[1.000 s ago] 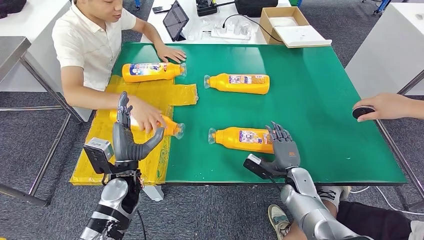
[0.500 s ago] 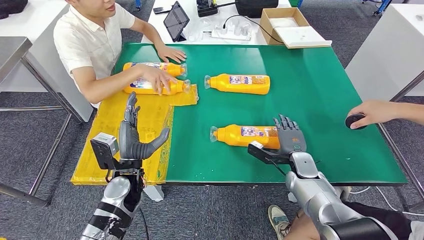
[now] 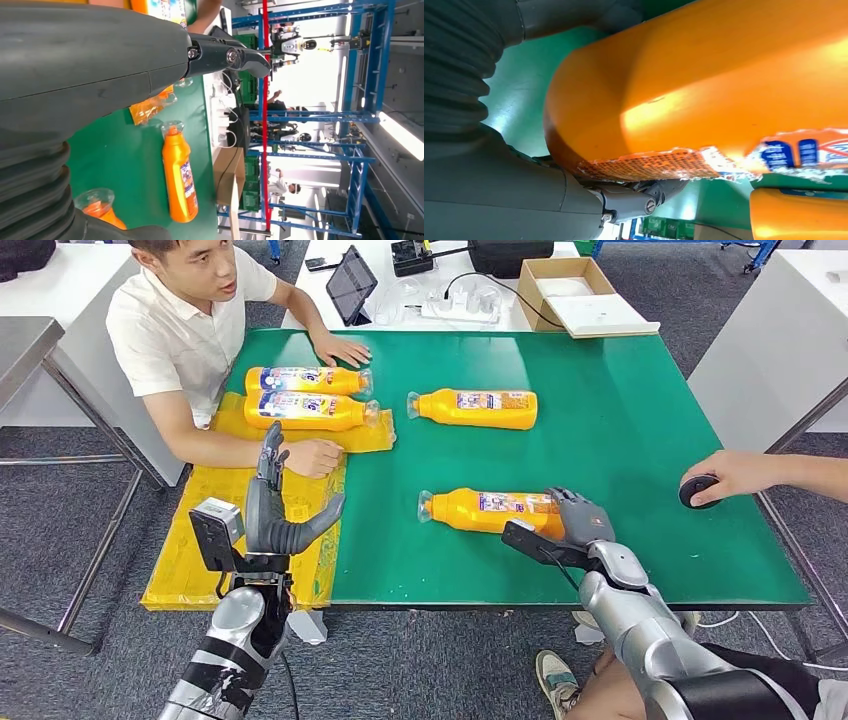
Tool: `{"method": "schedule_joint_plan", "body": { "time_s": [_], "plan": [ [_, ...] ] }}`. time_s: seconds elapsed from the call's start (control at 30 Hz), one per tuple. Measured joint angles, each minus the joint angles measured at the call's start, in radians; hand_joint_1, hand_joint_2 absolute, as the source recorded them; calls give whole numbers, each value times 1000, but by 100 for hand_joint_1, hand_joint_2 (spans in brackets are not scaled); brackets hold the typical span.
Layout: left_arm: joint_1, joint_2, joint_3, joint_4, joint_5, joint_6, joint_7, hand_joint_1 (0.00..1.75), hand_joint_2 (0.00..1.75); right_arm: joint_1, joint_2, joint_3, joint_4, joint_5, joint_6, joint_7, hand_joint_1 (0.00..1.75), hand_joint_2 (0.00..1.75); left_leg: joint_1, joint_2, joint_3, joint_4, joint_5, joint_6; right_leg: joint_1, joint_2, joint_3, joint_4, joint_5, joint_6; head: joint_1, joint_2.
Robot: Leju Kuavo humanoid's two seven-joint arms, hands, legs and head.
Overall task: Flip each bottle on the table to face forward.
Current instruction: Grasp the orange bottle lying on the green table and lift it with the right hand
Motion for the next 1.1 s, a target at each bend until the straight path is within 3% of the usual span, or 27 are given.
{"method": "schedule_joint_plan", "body": {
  "time_s": [0.4, 0.8, 0.87, 1.03, 1.1],
  "plan": [
    [-12, 0, -1, 23, 0, 0, 0, 0, 175, -2, 1, -19, 4, -7, 3, -10, 162, 175, 0, 0, 0, 0, 0, 0, 0, 0, 0, 0, 0, 0, 0, 0],
    [-18, 0, -1, 29, 14, 0, -17, 0, 175, 22, 12, -53, 8, -64, -74, -152, 175, 175, 0, 1, -1, 0, 0, 0, 0, 0, -1, 0, 0, 0, 0, 0],
    [-13, 0, -1, 24, 14, 13, -38, 0, 175, 31, 21, -70, 8, -114, -113, -224, 175, 175, 0, 1, -2, 0, 0, 0, 0, 0, -1, 0, 0, 0, 0, 0],
    [75, 0, 4, -92, 31, 88, -115, 0, 175, 101, 90, -167, -53, -407, -203, -541, 175, 175, 1, 1, -6, 0, 0, 0, 1, 0, -4, 1, 0, 0, 0, 0],
    [125, -2, 14, -157, 56, 109, -128, 0, 175, 152, 132, -194, -135, -527, -207, -587, 175, 175, 2, -1, -7, 0, 0, -1, 2, 0, -5, 1, -1, -1, 0, 0]
  ]
}}
